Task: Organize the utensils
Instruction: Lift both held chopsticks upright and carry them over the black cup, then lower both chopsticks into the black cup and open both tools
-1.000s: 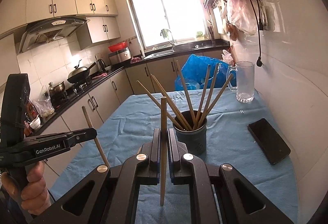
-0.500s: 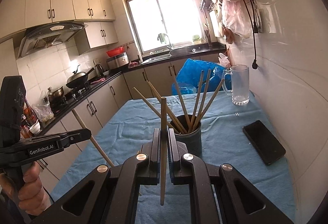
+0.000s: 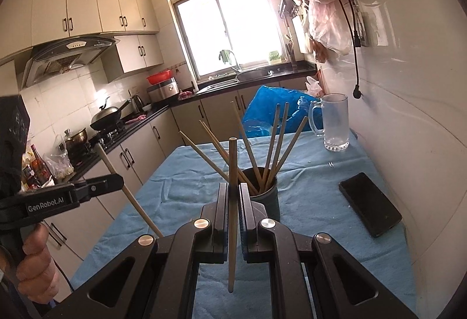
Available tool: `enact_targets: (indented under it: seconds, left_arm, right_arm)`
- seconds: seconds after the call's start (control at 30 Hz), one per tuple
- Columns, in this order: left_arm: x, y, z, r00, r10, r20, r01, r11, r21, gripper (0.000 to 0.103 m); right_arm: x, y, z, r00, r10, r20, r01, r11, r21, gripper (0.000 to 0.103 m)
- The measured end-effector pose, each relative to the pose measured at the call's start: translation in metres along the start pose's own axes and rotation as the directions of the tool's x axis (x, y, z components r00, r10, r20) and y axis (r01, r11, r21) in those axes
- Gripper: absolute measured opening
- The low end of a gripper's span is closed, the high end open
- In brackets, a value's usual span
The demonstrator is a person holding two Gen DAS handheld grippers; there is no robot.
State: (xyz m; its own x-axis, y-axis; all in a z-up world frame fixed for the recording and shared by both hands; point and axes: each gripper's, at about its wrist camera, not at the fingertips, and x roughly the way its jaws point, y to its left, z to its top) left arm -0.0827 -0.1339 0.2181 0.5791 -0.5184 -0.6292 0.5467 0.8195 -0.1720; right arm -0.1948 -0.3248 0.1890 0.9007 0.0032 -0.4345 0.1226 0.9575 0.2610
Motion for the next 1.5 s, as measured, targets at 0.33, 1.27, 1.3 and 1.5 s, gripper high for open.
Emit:
enact_targets:
  seconds: [0.33, 1.27, 1.3, 1.5]
  left_arm:
    - [0.011, -0.015, 0.016, 1.000, -0.008, -0.002, 0.008, 0.999, 0.033, 0.007]
    - [0.014, -0.041, 0.058, 0.999, -0.005, 0.050, 0.002, 0.997, 0.073, 0.007]
    - [0.012, -0.042, 0.062, 0.998, -0.005, 0.057, 0.001, 0.997, 0.072, 0.007]
    - [0.007, -0.047, 0.086, 0.995, -0.016, 0.103, 0.009, 0.998, 0.068, 0.007]
  right_arm:
    - [0.015, 0.001, 0.006, 1.000, -0.018, -0.019, 0.018, 0.999, -0.027, 0.007]
    - [0.025, -0.012, 0.049, 1.000, -0.008, 0.007, 0.008, 1.000, -0.015, 0.007]
    - [0.024, -0.013, 0.053, 1.000, -0.006, 0.012, 0.006, 1.000, -0.011, 0.007]
    - [0.018, -0.016, 0.081, 0.998, -0.005, 0.067, 0.005, 1.000, 0.002, 0.007]
